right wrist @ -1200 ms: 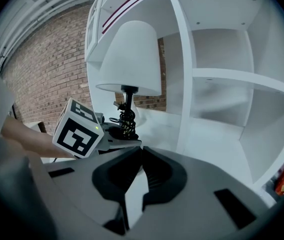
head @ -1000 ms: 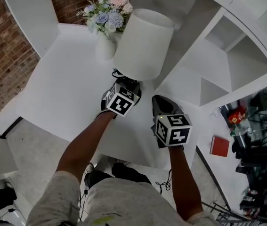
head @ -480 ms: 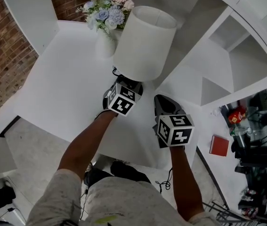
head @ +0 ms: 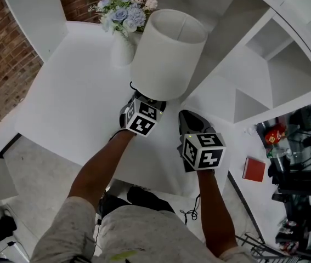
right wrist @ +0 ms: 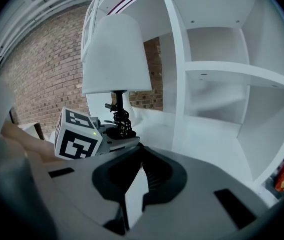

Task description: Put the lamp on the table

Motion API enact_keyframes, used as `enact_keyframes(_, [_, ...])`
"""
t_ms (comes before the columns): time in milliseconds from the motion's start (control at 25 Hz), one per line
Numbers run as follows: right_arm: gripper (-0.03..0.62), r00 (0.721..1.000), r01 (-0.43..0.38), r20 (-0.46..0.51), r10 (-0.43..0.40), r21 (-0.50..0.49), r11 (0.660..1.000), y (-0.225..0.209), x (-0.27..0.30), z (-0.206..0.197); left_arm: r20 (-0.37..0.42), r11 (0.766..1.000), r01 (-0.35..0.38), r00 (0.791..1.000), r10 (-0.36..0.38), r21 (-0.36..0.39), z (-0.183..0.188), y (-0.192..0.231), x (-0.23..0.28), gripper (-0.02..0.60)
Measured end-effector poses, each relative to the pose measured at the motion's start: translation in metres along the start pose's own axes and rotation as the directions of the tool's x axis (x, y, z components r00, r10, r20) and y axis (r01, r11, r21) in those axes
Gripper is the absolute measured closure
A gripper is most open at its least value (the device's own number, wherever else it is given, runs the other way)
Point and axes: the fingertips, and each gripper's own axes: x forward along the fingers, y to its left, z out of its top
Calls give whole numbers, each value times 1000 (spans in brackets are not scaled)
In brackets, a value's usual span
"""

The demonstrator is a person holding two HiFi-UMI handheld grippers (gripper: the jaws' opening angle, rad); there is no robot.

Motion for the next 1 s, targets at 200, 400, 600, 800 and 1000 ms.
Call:
enact_keyframes(200, [589,1000,-5,-7,5,0,1000,2,1,-4,10,1000,-8,1000,7,8,-3,-1,-1,491])
enact_keyframes(400, [589,1000,-3,-9,3,1,1000,3,1,-5,35,1000,-16,999,15,18,-3,0,-2,488])
enact_keyframes(600, [589,1000,-1,-6,1,8,1000,2,1,-5,44,999,-19,999,18,29,-3,-1,-1,482])
enact_keyframes(800, [589,1000,-3,-7,3,12,1000,4,1,-6,52,999,-21,998,20,25,-3,-1,-2,477])
enact_keyframes(1000, [589,1000,-2,-10,2,7,1000,5,0,-6,50,1000,-24,998,23,20,-3,-1,-2,476])
